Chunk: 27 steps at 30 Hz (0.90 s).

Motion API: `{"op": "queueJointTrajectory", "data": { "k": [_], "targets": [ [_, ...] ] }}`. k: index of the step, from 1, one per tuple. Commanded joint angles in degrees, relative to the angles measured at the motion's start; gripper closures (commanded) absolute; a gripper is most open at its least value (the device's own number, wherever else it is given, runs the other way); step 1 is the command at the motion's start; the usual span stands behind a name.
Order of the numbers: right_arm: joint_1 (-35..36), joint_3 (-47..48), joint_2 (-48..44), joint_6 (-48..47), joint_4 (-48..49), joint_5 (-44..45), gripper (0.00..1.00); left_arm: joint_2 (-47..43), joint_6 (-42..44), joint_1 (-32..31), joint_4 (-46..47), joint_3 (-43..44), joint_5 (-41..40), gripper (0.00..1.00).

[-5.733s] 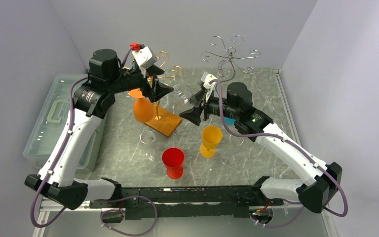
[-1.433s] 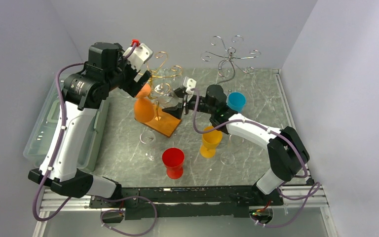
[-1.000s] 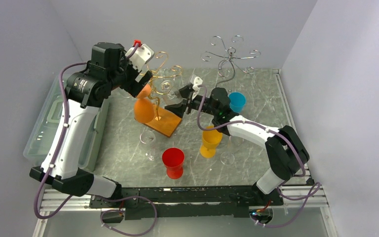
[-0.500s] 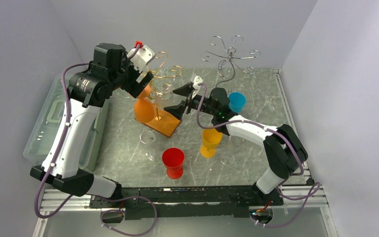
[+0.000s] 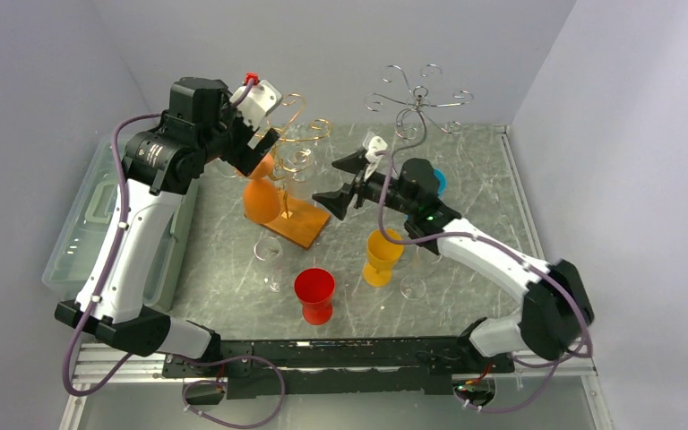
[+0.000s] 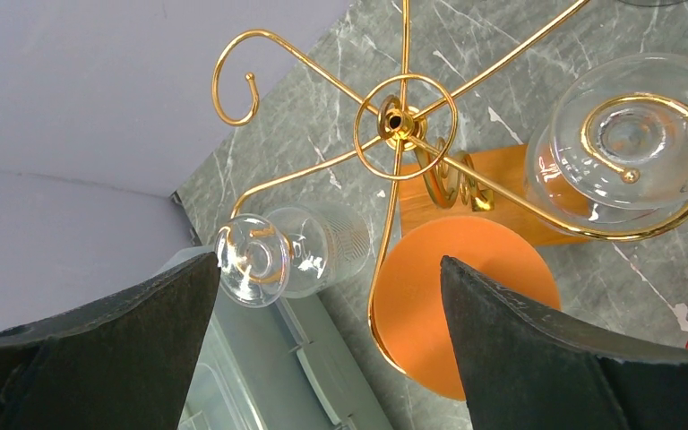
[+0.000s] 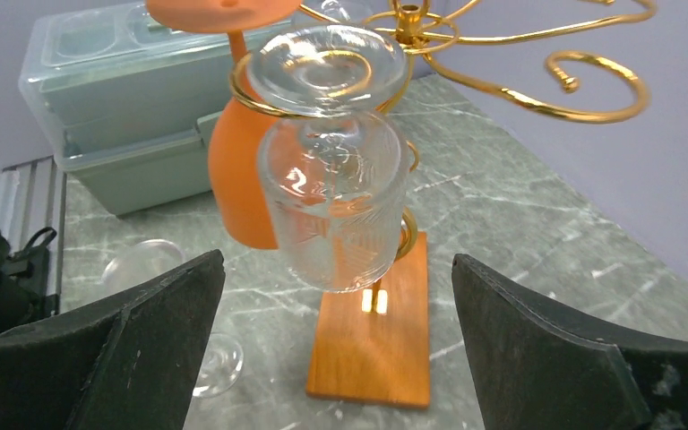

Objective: Place the wine glass upside down on the wine glass rack
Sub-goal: Adjust the wine rack at the center of the board.

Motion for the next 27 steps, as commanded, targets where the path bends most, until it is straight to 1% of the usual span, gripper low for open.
{"op": "queueJointTrajectory", "data": {
  "k": [1,3,6,8,10,12,13,14,16,17,18,19,21,27],
  "targets": [
    [-0.25,6.73,-8.75,-1.76,-17.29,6.61,0.0,0.2,-0.49,-0.16,4.37,0.38,1.37,0.02],
    [-0.57,11.07,-10.04,-1.76,-24.66,9.39,0.0,1.53,-0.56,-0.16,4.81,1.9,2.11,0.04],
    [-1.63,17.92,-9.92,-1.24,-32.2,11.99,0.0,4.86,-1.37,-0.16,2.72,6.5,3.55,0.07],
    [-2.71,24.27,-7.66,0.06,-37.05,13.8,0.0,6.42,-1.6,-0.16,2.31,8.18,4.11,0.1],
    [-4.06,31.24,-4.1,2.03,-42.03,15.61,0.0,6.85,-1.21,-0.16,3.56,7.85,4.51,0.15],
    [-4.93,37.06,-0.59,3.24,-44.15,16.7,0.01,6.88,-0.48,-0.16,5.06,6.69,4.51,0.2],
    [-5.16,39.28,0.95,3.6,-44.61,16.92,0.03,6.94,-0.09,-0.16,5.75,6.2,4.4,0.23],
    [-5.28,41.31,2.49,3.88,-45.01,17.25,0.1,7.03,0.31,-0.16,6.33,5.78,4.19,0.25],
    [-5.52,45.13,5.57,4.85,-46.03,18.06,0.29,7.18,0.96,-0.16,7.45,5.12,3.93,0.28],
    [-5.75,47.12,7.69,5.38,-46.68,17.83,0.41,7.29,1.21,-0.16,7.7,4.97,3.85,0.3],
    [-5.95,48.83,9.21,5.75,-47.27,17.47,0.47,7.55,1.32,-0.16,7.87,4.98,3.97,0.32],
    [-6.08,50.4,10.69,6.12,-47.8,16.87,0.5,7.79,1.35,-0.16,7.84,5.18,4.13,0.33],
    [-6.34,53.01,12.96,7.02,-48.14,15.46,0.5,8.0,1.52,-0.16,7.79,5.26,4.8,0.35],
    [-6.86,55.38,17.73,10.63,-46.44,9.18,0.53,7.93,3.02,-0.16,7.66,3.68,5.17,0.42]
  ]
}}
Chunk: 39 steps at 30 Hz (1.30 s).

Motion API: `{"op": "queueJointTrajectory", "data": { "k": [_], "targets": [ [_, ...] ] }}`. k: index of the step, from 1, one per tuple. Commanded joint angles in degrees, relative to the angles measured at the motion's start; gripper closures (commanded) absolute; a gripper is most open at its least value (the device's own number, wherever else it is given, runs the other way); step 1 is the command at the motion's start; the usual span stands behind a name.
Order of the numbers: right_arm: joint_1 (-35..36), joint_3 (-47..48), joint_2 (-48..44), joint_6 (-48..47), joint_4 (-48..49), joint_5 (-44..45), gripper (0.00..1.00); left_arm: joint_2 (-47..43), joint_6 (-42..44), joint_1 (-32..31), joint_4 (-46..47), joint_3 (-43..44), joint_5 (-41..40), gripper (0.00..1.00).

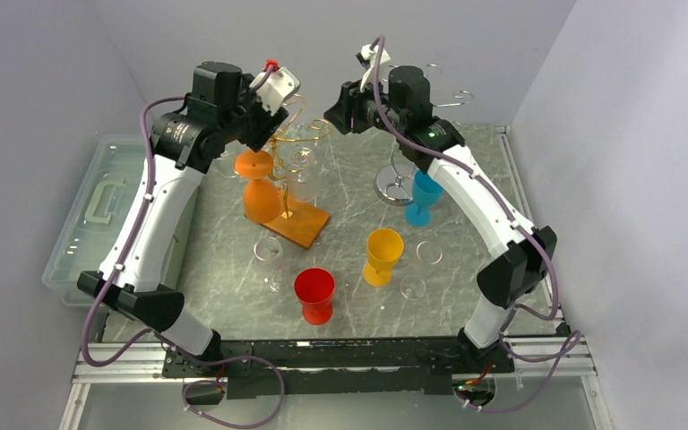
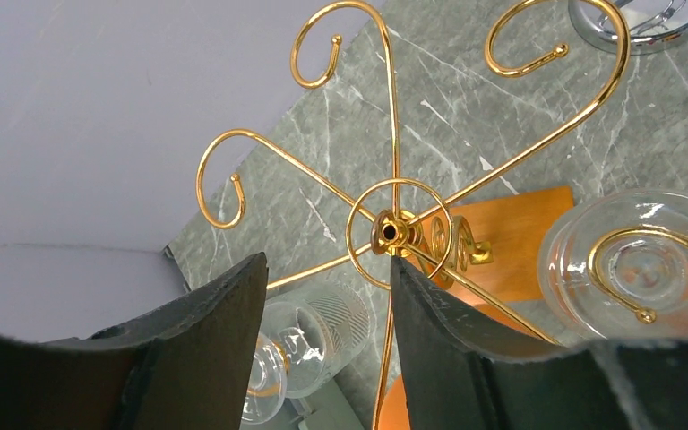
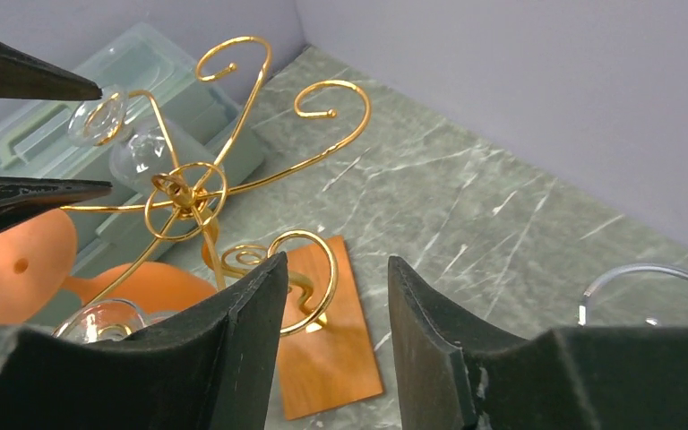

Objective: Place the wine glass upside down on the wine glass rack
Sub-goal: Adjust the wine rack at the center of the board.

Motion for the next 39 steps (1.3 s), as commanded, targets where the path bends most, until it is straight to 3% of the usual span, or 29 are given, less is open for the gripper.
{"op": "queueJointTrajectory", "data": {
  "k": [1,7,19,28,35,39],
  "targets": [
    [-0.61,4.77,1.75,4.06,0.29,-5.96,0.54,-0.19,1.96,-0.08,2.16,-1.06,1.17,0.42],
    [-0.68,3.22,2.82,5.14,0.21,-8.79,0.55,0.09,3.54,-0.07,2.74,-2.43,1.12,0.42],
    [-1.62,-0.07,1.62,4.7,0.94,-6.47,0.55,1.44,5.47,-0.07,6.45,-4.36,-0.74,0.46],
    [-1.74,-3.09,0.68,6.24,2.88,-10.2,0.72,1.73,6.51,0.01,7.33,-5.7,-1.28,0.52],
    [-1.74,-5.99,-1.44,7.25,4.69,-11.1,0.98,2.49,7.23,0.31,8.04,-6.15,-1.89,0.56],
    [-1.74,-8.18,-2.94,8.34,6.39,-11.49,1.0,3.43,7.23,0.66,8.4,-5.83,-2.56,0.56]
  ]
}}
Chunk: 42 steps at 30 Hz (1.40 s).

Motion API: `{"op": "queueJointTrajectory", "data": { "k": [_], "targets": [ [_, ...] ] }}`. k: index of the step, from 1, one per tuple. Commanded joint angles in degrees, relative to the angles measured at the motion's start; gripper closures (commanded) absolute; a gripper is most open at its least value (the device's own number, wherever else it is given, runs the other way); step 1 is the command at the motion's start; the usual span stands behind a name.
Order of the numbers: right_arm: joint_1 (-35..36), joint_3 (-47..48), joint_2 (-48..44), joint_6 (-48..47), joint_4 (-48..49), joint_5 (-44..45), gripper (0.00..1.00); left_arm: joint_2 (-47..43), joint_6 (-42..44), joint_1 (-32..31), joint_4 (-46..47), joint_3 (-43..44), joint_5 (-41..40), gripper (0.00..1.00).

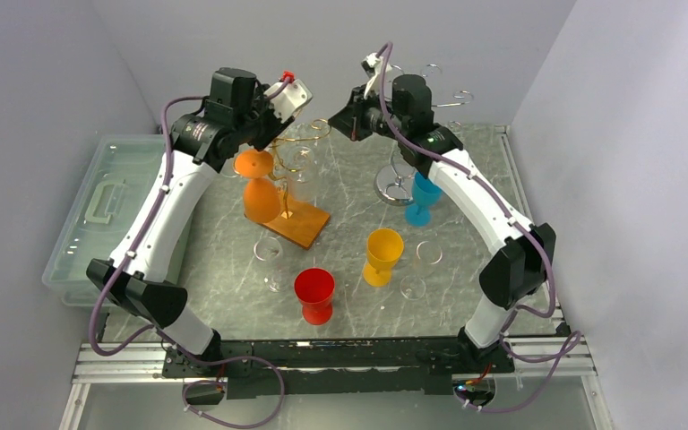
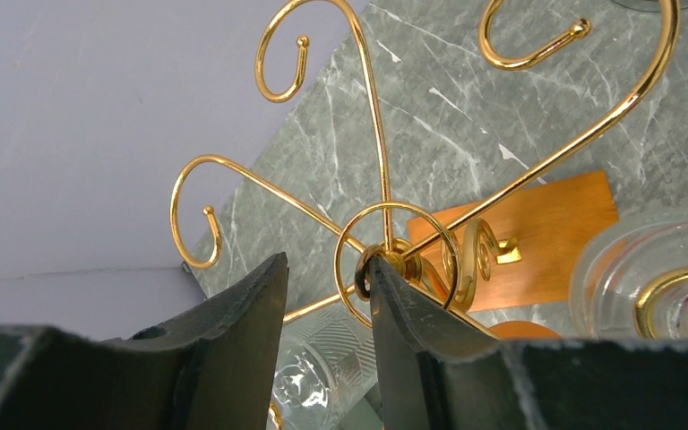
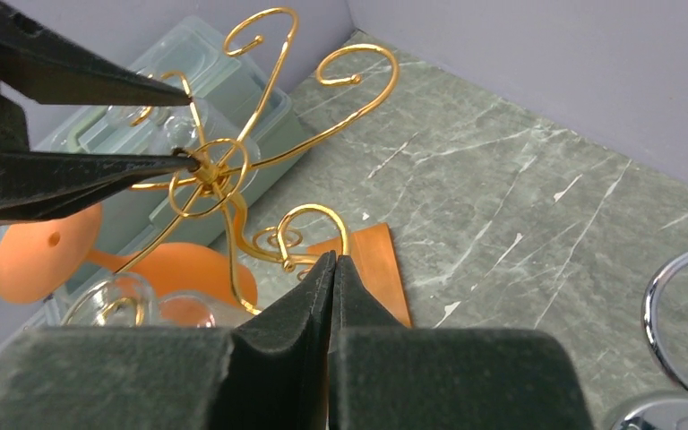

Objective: Place the wine glass upside down on the wine glass rack
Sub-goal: Adjust the wine rack at the center of the board.

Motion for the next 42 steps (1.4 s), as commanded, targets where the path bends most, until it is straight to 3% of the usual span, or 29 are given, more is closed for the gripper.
{"op": "queueJointTrajectory", "data": {
  "k": [1,10,17,26,34,42],
  "targets": [
    [0.06,-2.78,-4.69,1.62,1.03,-2.67,1.0,1.77,0.97,0.79,3.36,-0.14,-2.43,0.56],
    [0.18,-7.02,-7.17,3.48,3.83,-3.32,1.0,2.07,0.52,1.69,1.87,0.47,-1.07,0.57],
    [0.04,-4.53,-7.89,2.27,2.46,0.13,0.75,-1.36,-0.52,1.7,-0.77,0.26,1.32,0.5],
    [-0.65,0.4,-6.93,2.0,0.49,-0.37,0.54,-4.12,-0.03,1.69,-1.9,-1.64,2.8,0.5],
    [-0.65,8.36,0.63,2.62,-4.93,-2.18,0.53,-4.53,-0.19,1.69,-2.67,0.1,2.7,0.44],
    [-0.65,10.44,3.59,3.49,-5.78,-3.04,0.56,-5.65,1.9,1.69,-2.28,0.19,2.02,0.41]
  ]
}}
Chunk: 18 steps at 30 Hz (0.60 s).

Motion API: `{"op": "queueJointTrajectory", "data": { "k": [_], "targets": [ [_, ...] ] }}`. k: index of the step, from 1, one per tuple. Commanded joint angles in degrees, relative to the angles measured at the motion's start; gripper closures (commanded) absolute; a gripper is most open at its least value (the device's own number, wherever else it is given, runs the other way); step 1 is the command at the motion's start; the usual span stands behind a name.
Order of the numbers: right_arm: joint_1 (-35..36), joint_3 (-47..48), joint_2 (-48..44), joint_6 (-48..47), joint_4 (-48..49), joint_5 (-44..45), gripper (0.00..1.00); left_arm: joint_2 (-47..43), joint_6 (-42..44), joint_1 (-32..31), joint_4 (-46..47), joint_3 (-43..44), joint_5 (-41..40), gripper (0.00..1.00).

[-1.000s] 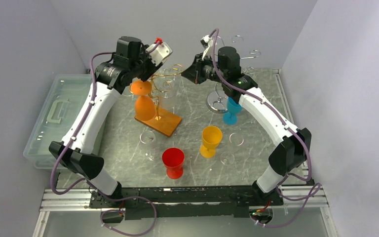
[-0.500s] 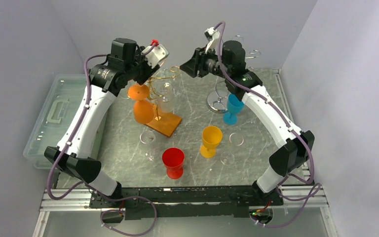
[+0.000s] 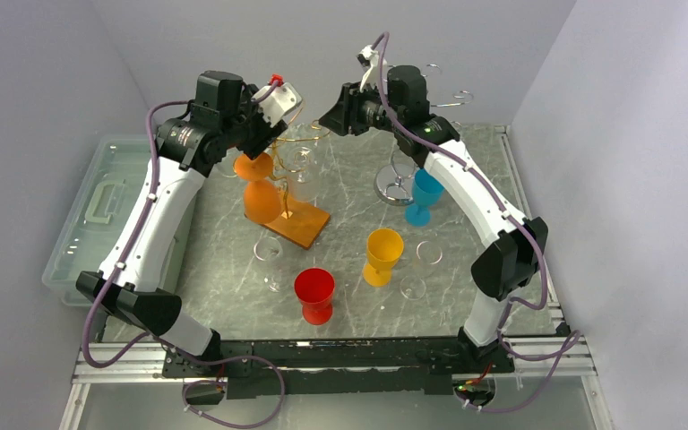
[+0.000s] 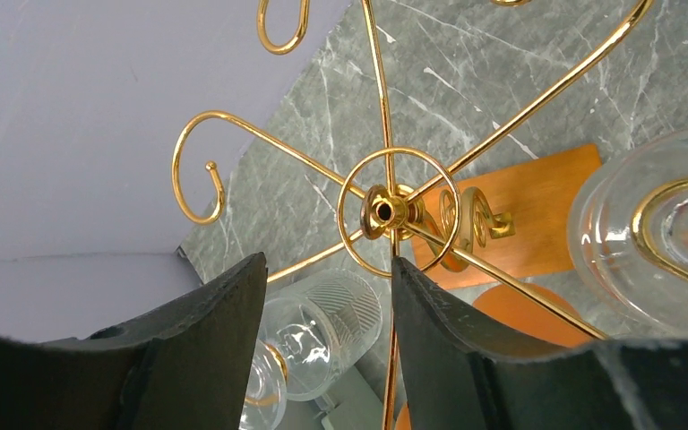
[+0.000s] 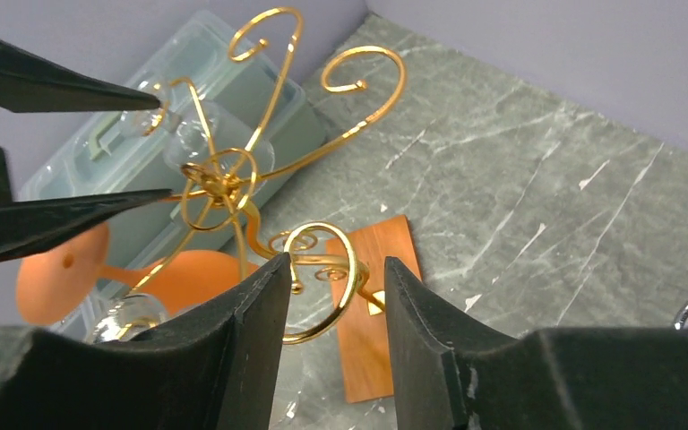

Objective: Place the wine glass upside down on the wine glass rack
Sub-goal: Adjust the wine rack at the center of the board.

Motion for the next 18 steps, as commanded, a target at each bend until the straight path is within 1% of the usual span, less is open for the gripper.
{"op": "queueJointTrajectory", "data": {
  "k": [1,2,6,11,15,18],
  "targets": [
    [-0.17,3.26,0.64,1.17,-0.43,-1.2,0.56,-2.62,1.81,0.11,0.9,1.27,0.02,0.41],
    [-0.23,3.01,0.65,1.31,-0.31,-1.23,0.57,-2.62,2.12,0.11,1.14,1.02,-1.76,0.41],
    [-0.18,1.57,0.18,1.9,0.41,-1.75,0.65,-2.39,3.35,0.12,1.1,0.73,-3.21,0.42],
    [-0.39,-0.94,-0.79,3.83,2.75,-3.96,0.86,-1.24,4.46,0.24,0.77,1.14,-4.04,0.44],
    [-0.34,-2.7,-1.26,5.25,3.93,-4.85,0.93,0.75,3.87,0.45,0.77,2.6,-2.93,0.44],
    [-0.34,-4.38,-2.38,5.67,4.61,-4.31,0.95,2.77,2.36,0.46,-0.64,5.26,-0.93,0.45]
  ]
}}
